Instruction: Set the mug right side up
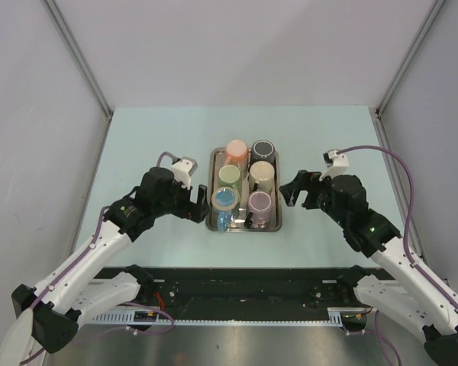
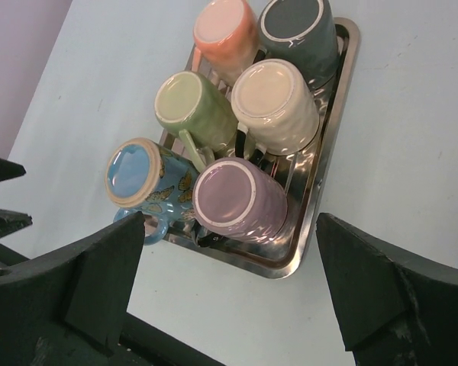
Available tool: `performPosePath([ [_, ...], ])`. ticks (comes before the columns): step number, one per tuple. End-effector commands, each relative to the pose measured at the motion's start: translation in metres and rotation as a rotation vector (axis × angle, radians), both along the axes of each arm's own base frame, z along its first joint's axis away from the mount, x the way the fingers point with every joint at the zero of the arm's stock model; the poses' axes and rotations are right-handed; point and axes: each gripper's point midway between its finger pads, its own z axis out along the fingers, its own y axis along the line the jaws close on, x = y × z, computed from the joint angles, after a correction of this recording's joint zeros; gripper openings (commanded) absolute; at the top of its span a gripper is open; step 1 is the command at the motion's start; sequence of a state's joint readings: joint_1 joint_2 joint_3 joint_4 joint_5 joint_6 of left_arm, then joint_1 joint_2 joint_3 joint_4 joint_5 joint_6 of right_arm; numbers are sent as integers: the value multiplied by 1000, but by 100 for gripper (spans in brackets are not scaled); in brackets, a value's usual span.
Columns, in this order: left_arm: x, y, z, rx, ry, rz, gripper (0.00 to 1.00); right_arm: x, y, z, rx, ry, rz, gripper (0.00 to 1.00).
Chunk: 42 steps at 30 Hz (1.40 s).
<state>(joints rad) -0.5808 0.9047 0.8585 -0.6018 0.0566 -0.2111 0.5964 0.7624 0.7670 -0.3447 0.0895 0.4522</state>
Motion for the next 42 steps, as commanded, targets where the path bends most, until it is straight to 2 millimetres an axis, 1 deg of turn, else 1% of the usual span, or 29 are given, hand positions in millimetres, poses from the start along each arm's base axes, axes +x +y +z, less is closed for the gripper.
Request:
performPosePath([
  [1, -21, -18, -2, -25, 37, -146, 99, 1, -7, 6, 4, -17, -39, 100],
  [2, -23, -23, -3, -27, 32, -164, 98, 1, -8, 5, 1, -15, -42, 100],
  [4, -23, -30, -5, -33, 31, -170, 94, 1, -8, 5, -2, -17, -44, 100],
  [5, -21, -32, -8, -20, 34, -166, 91, 1, -9, 5, -4, -16, -47, 100],
  [6, -24, -38, -10, -8, 36, -182, 87, 1, -9, 5, -5, -17, -47, 100],
  [7, -23, -41, -17, 13, 58, -177, 85, 1, -9, 6, -4, -19, -47, 100],
  [11, -27, -54, -38, 86, 87, -171, 82, 0, -11, 2, -17, -11, -51, 100],
  [12, -20, -51, -41, 117, 75, -131, 82, 0, -12, 2, -19, -12, -53, 100],
  [13, -19, -52, -42, 118, 79, -113, 81, 0, -12, 2, -23, -11, -54, 100],
  [14, -17, -53, -48, 135, 90, -107, 80, 0, -13, 1, -26, -7, -55, 100],
  [16, -10, -51, -48, 144, 80, -68, 78, -1, -13, 2, -24, -11, -54, 100],
  [18, -6, -51, -53, 166, 86, -51, 76, -2, -13, 2, -22, -10, -53, 100],
  [23, 2, -59, -58, 169, 92, -39, 70, -2, -14, 0, -33, -6, -54, 100],
  [24, 3, -60, -62, 173, 101, -37, 69, -2, -14, -1, -37, -2, -53, 100],
  [28, 6, -67, -65, 149, 107, -37, 66, -3, -16, -2, -45, -2, -54, 100],
  [32, 10, -75, -64, 123, 100, -39, 64, -3, -17, -2, -47, -3, -58, 100],
  [37, 13, -81, -66, 120, 102, -37, 62, -3, -18, -4, -51, 5, -68, 100],
  [42, 16, -82, -75, 145, 106, -30, 58, -2, -19, -6, -48, 11, -75, 100],
])
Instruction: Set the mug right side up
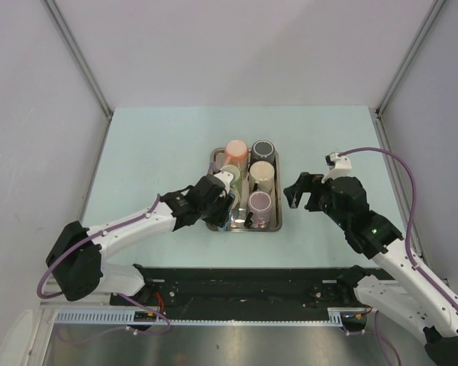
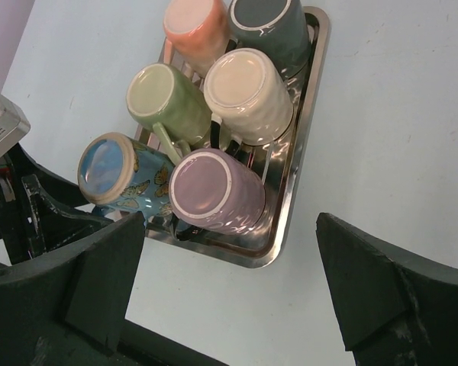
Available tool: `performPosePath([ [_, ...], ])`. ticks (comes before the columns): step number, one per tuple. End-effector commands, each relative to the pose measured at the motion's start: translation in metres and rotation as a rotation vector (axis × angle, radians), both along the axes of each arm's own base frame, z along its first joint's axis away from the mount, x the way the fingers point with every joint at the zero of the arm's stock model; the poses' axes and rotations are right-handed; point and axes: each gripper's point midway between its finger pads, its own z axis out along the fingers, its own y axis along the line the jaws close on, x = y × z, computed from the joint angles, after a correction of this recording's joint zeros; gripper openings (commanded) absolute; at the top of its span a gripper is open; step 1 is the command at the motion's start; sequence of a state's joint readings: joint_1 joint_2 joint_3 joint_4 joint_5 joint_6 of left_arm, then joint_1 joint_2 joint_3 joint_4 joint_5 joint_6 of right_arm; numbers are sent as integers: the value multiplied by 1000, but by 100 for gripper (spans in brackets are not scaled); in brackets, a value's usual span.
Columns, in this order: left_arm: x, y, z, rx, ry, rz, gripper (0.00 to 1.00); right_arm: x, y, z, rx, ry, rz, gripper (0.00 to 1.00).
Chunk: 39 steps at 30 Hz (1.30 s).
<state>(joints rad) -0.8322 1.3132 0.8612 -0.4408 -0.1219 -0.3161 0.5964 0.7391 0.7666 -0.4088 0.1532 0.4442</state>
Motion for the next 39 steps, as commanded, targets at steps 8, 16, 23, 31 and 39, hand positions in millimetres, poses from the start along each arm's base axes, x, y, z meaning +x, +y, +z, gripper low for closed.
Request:
performPosePath([
  [8, 17, -17, 8, -33, -44, 29, 54, 0, -3, 0, -1, 0, -20, 100],
  [16, 17, -17, -1, -20, -31, 28, 50, 1, -2, -3, -6, 9, -19, 100],
  [23, 17, -18, -2, -17, -31, 23, 42, 1, -4, -5, -12, 13, -24, 100],
  [31, 16, -17, -5, -14, -28, 13, 26, -1, -5, -6, -15, 16, -29, 100],
  [39, 13, -10, 5, -34, -64, 19, 0, -1, -3, -5, -14, 13, -21, 100],
])
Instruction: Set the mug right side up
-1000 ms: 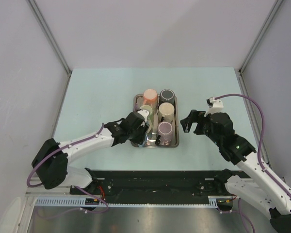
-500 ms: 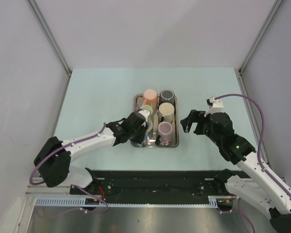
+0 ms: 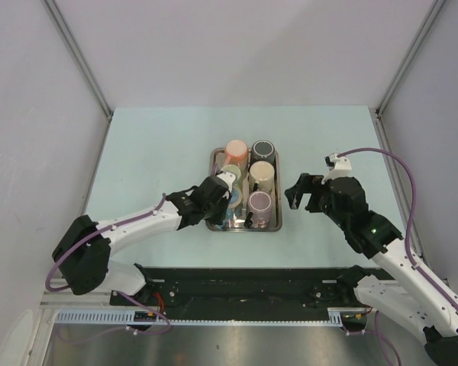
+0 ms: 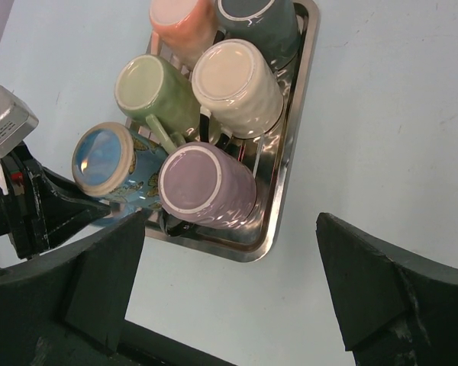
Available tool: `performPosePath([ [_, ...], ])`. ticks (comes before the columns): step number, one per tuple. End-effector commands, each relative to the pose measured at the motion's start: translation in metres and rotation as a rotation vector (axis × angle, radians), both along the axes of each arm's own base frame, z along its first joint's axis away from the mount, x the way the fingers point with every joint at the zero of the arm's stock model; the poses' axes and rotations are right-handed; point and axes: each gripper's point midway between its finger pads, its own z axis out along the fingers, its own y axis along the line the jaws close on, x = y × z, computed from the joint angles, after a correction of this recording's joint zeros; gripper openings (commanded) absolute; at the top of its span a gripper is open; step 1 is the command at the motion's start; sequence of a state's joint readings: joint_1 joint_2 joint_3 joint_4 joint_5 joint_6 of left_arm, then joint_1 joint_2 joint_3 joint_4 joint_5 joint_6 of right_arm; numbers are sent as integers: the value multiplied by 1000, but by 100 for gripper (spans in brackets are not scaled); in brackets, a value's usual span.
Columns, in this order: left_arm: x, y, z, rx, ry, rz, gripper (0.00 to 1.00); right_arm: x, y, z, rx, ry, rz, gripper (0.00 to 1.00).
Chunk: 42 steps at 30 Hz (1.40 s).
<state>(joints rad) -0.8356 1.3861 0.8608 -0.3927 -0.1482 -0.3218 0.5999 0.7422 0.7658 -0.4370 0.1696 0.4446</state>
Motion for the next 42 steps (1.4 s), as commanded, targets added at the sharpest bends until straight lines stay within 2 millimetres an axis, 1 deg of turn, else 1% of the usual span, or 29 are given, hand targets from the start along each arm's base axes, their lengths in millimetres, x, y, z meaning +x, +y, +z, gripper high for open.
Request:
performPosePath([
  [1, 4, -5, 25, -72, -76, 1, 0, 0, 2, 2, 8, -10, -2, 100],
  [4, 4, -4, 41, -116, -115, 3, 0, -1, 4, 0, 4, -5, 6, 100],
  [5, 4, -4, 52, -144, -140, 8, 0, -1, 4, 0, 5, -5, 5, 100],
  [7, 3, -2, 60, -165, -159, 15, 0, -2, 4, 0, 4, -4, 6, 100],
  [8, 2, -1, 72, -195, -182, 18, 0, -3, 5, 1, 7, -6, 9, 100],
  [11, -1, -1, 90, -249, -207, 23, 0, -5, 4, 1, 2, -8, 10, 100],
  [12, -2, 0, 100, -277, -226, 25, 0, -5, 3, 1, 1, -8, 6, 100],
  [15, -4, -1, 108, -296, -232, 13, 0, -6, 2, 0, -4, -4, 3, 100],
  [18, -7, 2, 102, -285, -217, 21, 0, -7, 3, 0, -1, -1, 6, 100],
  [20, -8, 1, 113, -343, -235, 34, 0, -9, 5, 2, 7, -8, 19, 100],
  [21, -9, 1, 115, -366, -240, 40, 0, -10, 5, 8, 23, -25, 25, 100],
  [22, -10, 1, 133, -424, -277, 44, 0, -12, 6, 11, 31, -34, 33, 100],
  [24, -13, -2, 154, -521, -293, 53, 0, -16, 9, 22, 72, -62, 54, 100],
  [25, -11, -4, 171, -595, -324, 59, 0, -18, 10, 26, 90, -71, 63, 100],
  [26, -17, -2, 193, -696, -336, 65, 0, -22, 14, 31, 122, -72, 89, 100],
  [27, -17, -4, 208, -772, -359, 63, 0, -25, 15, 41, 161, -95, 102, 100],
  [28, -14, 0, 218, -823, -370, 84, 0, -27, 15, 47, 190, -105, 105, 100],
  [29, -19, 3, 237, -920, -375, 99, 0, -31, 19, 55, 241, -107, 124, 100],
  [30, -21, 1, 250, -995, -388, 81, 0, -32, 19, 60, 272, -112, 123, 100],
  [31, -22, 3, 259, -1045, -396, 89, 0, -36, 18, 68, 305, -128, 138, 100],
  [32, -26, 4, 269, -1118, -378, 98, 0, -43, 25, 71, 337, -125, 190, 100],
  [33, -28, 3, 278, -1180, -391, 86, 0, -47, 28, 80, 385, -138, 215, 100],
  [34, -29, 4, 283, -1219, -387, 92, 0, -51, 29, 86, 414, -152, 240, 100],
  [35, -30, 3, 287, -1276, -360, 105, 0, -61, 36, 89, 440, -150, 309, 100],
  [37, -33, 6, 299, -1375, -378, 100, 0, -71, 42, 103, 496, -182, 378, 100],
  [38, -35, 6, 304, -1431, -357, 104, 0, -81, 45, 115, 527, -214, 430, 100],
  [39, -36, 6, 309, -1478, -369, 89, 0, -84, 46, 116, 546, -214, 447, 100],
  [41, -39, 3, 314, -1534, -331, 72, 0, -95, 53, 123, 603, -199, 509, 100],
  [42, -42, 3, 320, -1571, -336, 51, 0, -99, 57, 129, 631, -207, 538, 98],
])
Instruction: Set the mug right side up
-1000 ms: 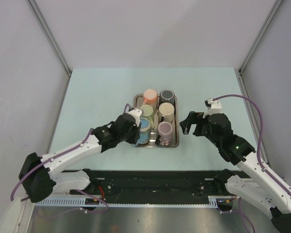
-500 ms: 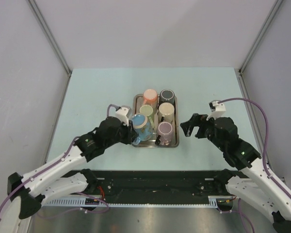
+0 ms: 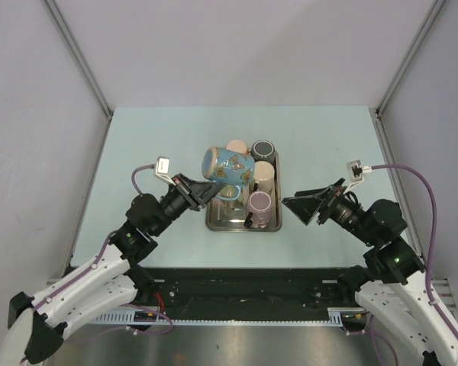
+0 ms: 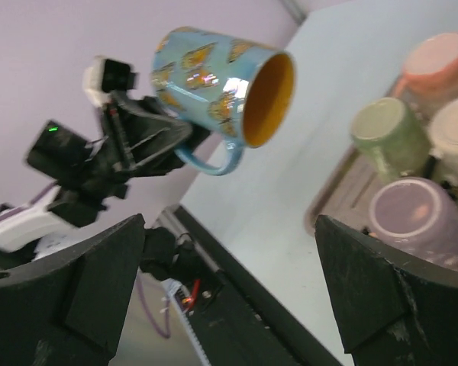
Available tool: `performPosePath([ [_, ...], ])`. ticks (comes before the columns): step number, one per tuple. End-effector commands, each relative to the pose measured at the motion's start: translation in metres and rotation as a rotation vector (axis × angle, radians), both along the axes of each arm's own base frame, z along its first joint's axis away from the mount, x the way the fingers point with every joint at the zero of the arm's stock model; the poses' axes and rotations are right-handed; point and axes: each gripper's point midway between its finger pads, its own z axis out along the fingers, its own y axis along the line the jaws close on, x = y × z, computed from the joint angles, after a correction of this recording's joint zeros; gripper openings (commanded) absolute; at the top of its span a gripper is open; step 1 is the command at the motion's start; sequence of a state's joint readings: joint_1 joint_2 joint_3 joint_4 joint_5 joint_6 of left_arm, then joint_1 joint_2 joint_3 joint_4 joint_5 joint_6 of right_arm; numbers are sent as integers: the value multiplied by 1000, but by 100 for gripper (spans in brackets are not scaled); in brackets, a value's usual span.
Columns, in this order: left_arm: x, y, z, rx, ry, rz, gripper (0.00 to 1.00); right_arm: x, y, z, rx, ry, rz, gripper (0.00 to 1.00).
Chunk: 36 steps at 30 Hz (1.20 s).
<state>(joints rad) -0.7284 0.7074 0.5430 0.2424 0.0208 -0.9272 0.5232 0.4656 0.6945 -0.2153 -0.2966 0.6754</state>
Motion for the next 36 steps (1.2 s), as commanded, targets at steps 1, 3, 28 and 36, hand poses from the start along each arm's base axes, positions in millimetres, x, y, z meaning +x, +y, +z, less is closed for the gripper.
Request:
performPosePath([
  [1, -23, 2, 101, -400, -168, -112, 0, -33, 22, 37, 159, -46, 219, 95],
  [3, -27, 1, 106, -437, -185, -132, 0, -38, 31, 42, 180, -44, 265, 94],
  [28, -50, -23, 118, -475, -214, -236, 0, -1, 101, 46, 250, -57, 357, 83],
  [36, -54, -28, 119, -482, -217, -265, 0, -2, 109, 46, 264, -44, 403, 75],
])
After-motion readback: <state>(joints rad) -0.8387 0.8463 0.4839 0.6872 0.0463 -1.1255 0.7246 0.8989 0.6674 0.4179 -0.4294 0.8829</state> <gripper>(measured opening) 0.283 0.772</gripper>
